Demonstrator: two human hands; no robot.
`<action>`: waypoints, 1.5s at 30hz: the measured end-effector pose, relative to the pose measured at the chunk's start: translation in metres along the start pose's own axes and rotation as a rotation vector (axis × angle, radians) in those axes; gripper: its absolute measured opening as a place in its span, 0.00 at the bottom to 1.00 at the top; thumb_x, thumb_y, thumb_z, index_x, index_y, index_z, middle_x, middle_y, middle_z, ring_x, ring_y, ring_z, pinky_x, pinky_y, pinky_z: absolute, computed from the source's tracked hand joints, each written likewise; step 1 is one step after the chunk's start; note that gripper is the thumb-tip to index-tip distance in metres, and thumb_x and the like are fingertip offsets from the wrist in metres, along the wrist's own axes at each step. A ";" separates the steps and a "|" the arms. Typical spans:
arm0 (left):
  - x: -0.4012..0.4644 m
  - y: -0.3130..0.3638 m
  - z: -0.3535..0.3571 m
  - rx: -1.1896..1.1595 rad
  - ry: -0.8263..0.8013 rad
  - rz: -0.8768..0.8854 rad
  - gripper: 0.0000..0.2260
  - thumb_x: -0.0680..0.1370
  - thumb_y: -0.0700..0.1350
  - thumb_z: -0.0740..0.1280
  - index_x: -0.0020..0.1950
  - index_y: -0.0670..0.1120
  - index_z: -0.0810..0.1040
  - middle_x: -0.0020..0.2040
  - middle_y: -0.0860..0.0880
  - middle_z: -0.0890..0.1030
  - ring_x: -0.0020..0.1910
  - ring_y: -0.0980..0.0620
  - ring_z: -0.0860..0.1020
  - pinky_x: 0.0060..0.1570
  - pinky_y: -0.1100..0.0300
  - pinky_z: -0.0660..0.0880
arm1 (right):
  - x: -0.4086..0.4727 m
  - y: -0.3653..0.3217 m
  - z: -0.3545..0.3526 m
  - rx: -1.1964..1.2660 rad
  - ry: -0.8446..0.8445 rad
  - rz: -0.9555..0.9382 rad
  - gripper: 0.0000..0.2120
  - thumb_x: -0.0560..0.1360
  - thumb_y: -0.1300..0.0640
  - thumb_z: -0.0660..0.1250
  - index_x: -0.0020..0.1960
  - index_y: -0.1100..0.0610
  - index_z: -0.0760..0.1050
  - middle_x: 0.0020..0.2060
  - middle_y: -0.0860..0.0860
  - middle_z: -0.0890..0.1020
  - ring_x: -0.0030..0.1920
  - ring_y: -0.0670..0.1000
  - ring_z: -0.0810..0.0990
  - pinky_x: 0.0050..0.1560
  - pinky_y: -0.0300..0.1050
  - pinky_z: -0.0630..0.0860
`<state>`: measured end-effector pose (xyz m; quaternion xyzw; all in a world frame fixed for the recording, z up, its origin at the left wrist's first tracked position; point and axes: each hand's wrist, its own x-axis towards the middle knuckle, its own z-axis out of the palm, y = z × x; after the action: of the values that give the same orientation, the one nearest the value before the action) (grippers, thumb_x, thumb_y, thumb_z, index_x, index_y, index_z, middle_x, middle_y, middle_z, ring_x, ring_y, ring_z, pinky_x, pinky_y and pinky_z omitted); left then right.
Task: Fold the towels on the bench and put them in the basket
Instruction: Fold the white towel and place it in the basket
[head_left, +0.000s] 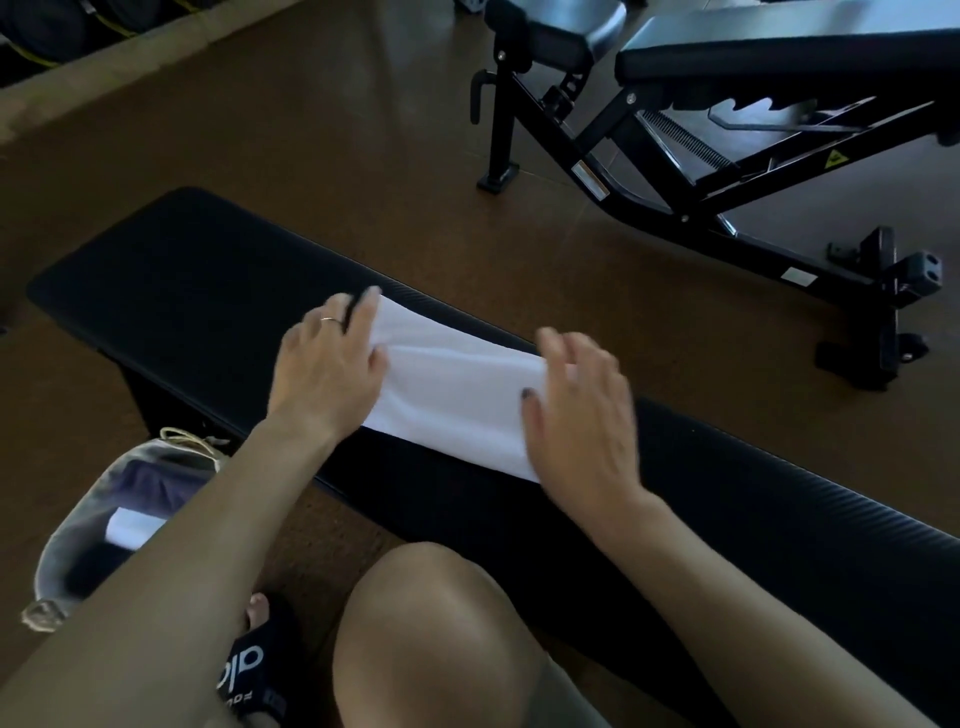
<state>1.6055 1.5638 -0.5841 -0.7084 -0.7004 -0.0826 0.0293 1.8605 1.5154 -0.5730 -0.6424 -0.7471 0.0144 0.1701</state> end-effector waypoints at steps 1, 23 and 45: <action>-0.002 0.011 -0.001 -0.022 -0.014 0.090 0.26 0.84 0.54 0.53 0.82 0.50 0.56 0.78 0.40 0.64 0.75 0.40 0.66 0.73 0.43 0.65 | -0.004 -0.013 0.004 0.026 -0.050 -0.101 0.29 0.83 0.49 0.58 0.81 0.56 0.58 0.77 0.58 0.66 0.77 0.58 0.64 0.77 0.55 0.62; -0.020 0.035 0.030 -0.080 -0.332 0.166 0.32 0.77 0.62 0.36 0.83 0.61 0.44 0.84 0.55 0.42 0.82 0.53 0.40 0.80 0.53 0.38 | 0.012 0.009 0.039 -0.046 -0.417 -0.080 0.29 0.86 0.42 0.41 0.85 0.50 0.45 0.84 0.51 0.46 0.83 0.52 0.42 0.82 0.52 0.38; -0.080 0.162 -0.040 0.032 -0.569 0.337 0.33 0.75 0.65 0.68 0.69 0.45 0.65 0.64 0.45 0.69 0.62 0.45 0.69 0.53 0.50 0.73 | 0.067 0.058 -0.014 0.184 -0.677 0.097 0.19 0.74 0.47 0.75 0.54 0.57 0.74 0.48 0.52 0.78 0.44 0.52 0.77 0.43 0.49 0.74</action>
<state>1.7639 1.4759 -0.5447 -0.8084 -0.5546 0.1356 -0.1431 1.9122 1.5878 -0.5580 -0.6179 -0.7252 0.3021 -0.0309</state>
